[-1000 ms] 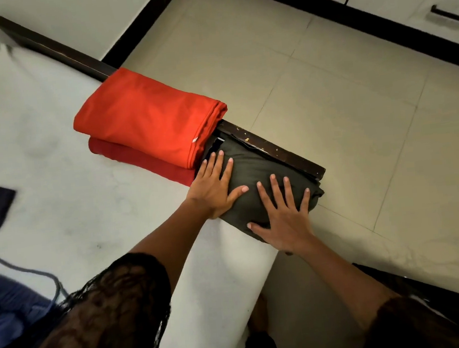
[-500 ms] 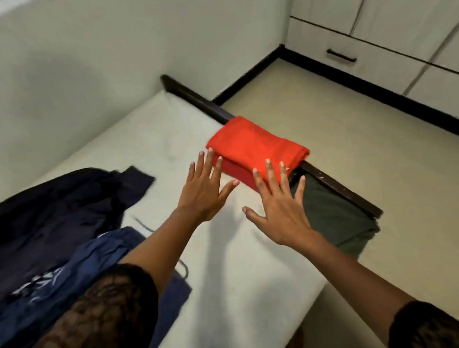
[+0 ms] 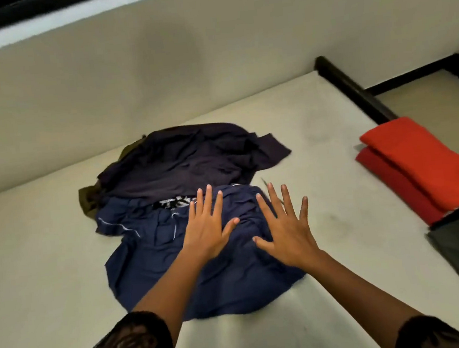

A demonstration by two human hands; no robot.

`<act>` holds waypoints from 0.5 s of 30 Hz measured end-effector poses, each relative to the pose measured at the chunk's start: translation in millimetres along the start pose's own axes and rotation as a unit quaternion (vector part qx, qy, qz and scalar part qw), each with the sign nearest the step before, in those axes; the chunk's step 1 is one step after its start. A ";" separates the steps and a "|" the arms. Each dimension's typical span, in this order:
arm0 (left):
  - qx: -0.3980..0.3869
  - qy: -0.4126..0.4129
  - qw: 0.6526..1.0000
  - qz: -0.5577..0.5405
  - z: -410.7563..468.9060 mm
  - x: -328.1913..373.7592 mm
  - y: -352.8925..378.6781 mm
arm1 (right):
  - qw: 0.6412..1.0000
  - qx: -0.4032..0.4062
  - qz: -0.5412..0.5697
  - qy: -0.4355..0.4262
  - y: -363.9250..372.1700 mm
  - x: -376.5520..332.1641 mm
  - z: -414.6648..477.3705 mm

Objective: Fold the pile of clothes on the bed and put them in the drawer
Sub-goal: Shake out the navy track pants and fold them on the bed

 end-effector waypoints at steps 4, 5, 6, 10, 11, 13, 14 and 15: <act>-0.034 -0.016 0.999 0.003 -7.2 -42.1 50.1 | 0.983 -0.158 -0.002 -0.090 72.8 -22.4 6.2; -0.052 -0.021 0.998 0.003 -8.7 -48.6 68.6 | 0.974 -0.186 -0.023 -0.126 90.4 -27.8 3.7; -0.066 -0.016 0.998 0.008 -8.9 -50.6 84.6 | 0.964 -0.201 -0.053 -0.165 106.0 -31.0 -0.1; -0.106 0.024 0.994 0.016 -15.9 -44.0 138.5 | 0.936 -0.229 -0.106 -0.247 152.6 -36.5 -18.1; -0.113 0.024 0.993 0.009 -16.3 -42.2 146.9 | 0.941 -0.197 -0.113 -0.252 154.0 -38.6 -19.3; -0.122 0.012 0.992 0.001 -16.2 -38.9 154.9 | 0.948 -0.122 -0.131 -0.262 153.0 -42.2 -20.9; -0.119 0.007 0.993 0.001 -15.1 -37.5 153.0 | 0.949 -0.104 -0.144 -0.261 154.6 -41.6 -20.4; -0.113 0.008 0.994 0.002 -12.7 -35.2 146.9 | 0.950 -0.086 -0.146 -0.263 151.7 -41.3 -17.2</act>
Point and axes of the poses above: each hand's wrist, its own z-axis towards the middle knuckle, its own y-axis out of the palm, x = y × z, the point moved 9 cm from there along z, towards the middle knuckle, and after that the axes turned 11 degrees about -z, right-handed, at the moved point
